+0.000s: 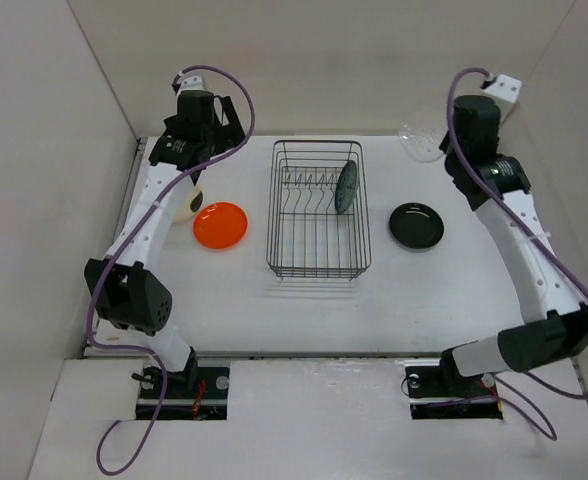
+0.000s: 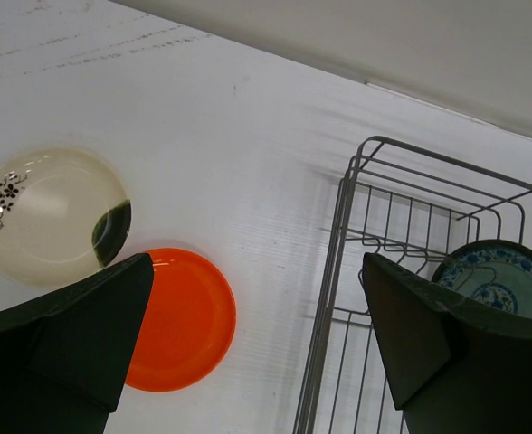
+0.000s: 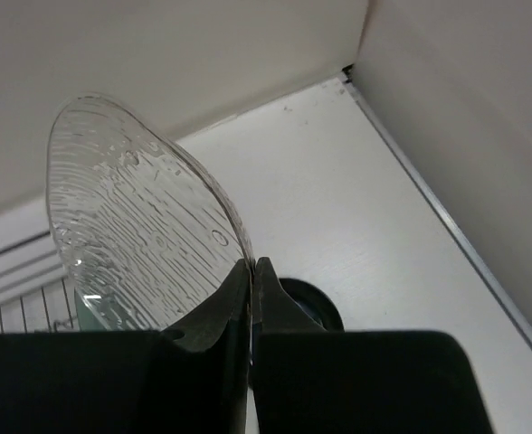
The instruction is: Load the plates into the dish rack
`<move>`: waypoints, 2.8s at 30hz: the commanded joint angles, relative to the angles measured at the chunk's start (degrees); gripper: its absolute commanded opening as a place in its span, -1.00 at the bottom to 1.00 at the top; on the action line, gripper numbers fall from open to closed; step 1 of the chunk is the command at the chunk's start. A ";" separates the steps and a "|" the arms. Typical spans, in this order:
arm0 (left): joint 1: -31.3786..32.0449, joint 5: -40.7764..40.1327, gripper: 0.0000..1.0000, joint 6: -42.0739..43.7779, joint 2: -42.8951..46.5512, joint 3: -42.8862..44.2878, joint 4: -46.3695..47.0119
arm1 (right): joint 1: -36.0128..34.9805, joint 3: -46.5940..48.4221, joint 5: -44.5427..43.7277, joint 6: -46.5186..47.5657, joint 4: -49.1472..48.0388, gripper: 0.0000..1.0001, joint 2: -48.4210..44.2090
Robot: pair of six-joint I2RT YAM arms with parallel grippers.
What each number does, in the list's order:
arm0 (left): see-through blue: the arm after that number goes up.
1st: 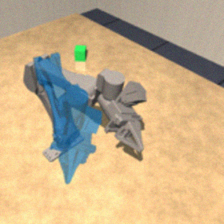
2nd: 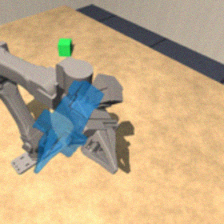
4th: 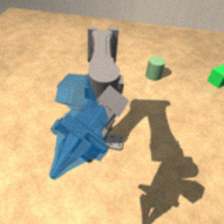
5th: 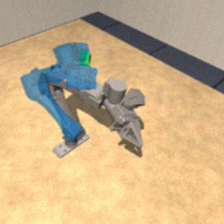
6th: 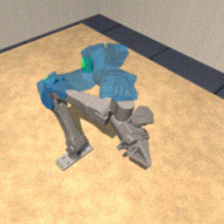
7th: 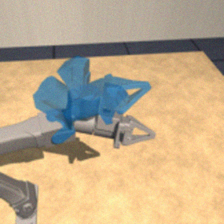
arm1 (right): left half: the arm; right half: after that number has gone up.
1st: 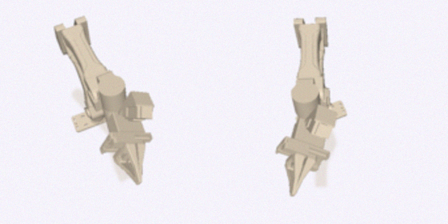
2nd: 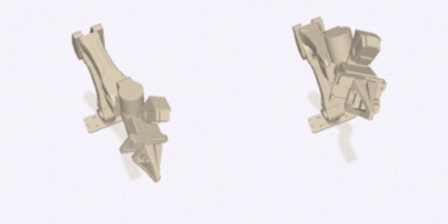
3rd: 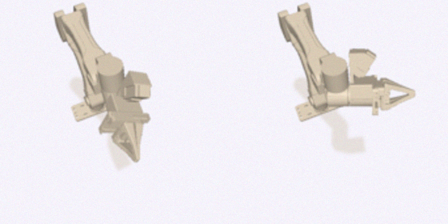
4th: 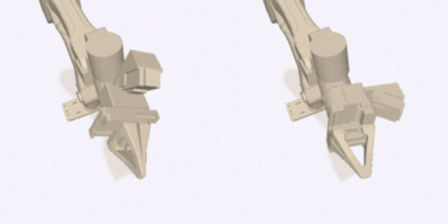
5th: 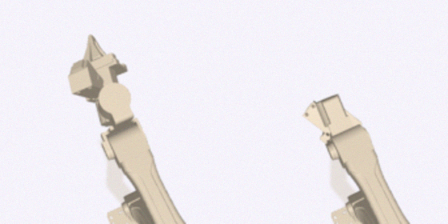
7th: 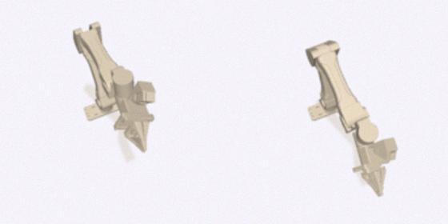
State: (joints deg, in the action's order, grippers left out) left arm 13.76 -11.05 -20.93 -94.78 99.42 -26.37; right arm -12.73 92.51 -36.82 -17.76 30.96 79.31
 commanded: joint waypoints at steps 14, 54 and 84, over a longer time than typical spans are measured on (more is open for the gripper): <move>-6.36 -9.18 1.00 -5.61 1.71 5.44 -4.92 | -24.35 35.97 -24.60 5.28 25.81 -1.00 31.42; -7.08 -1.61 1.00 -6.14 2.76 4.82 -3.34 | -27.08 53.56 -38.68 -17.05 43.05 -1.00 52.87; -7.08 1.03 1.00 -5.61 3.29 3.77 -1.75 | -29.19 51.28 -39.30 -7.03 33.20 -1.00 58.50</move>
State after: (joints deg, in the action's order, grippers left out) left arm 6.68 -10.44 -26.59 -94.74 103.20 -30.61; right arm -41.01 143.41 -74.56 -25.76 66.72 138.37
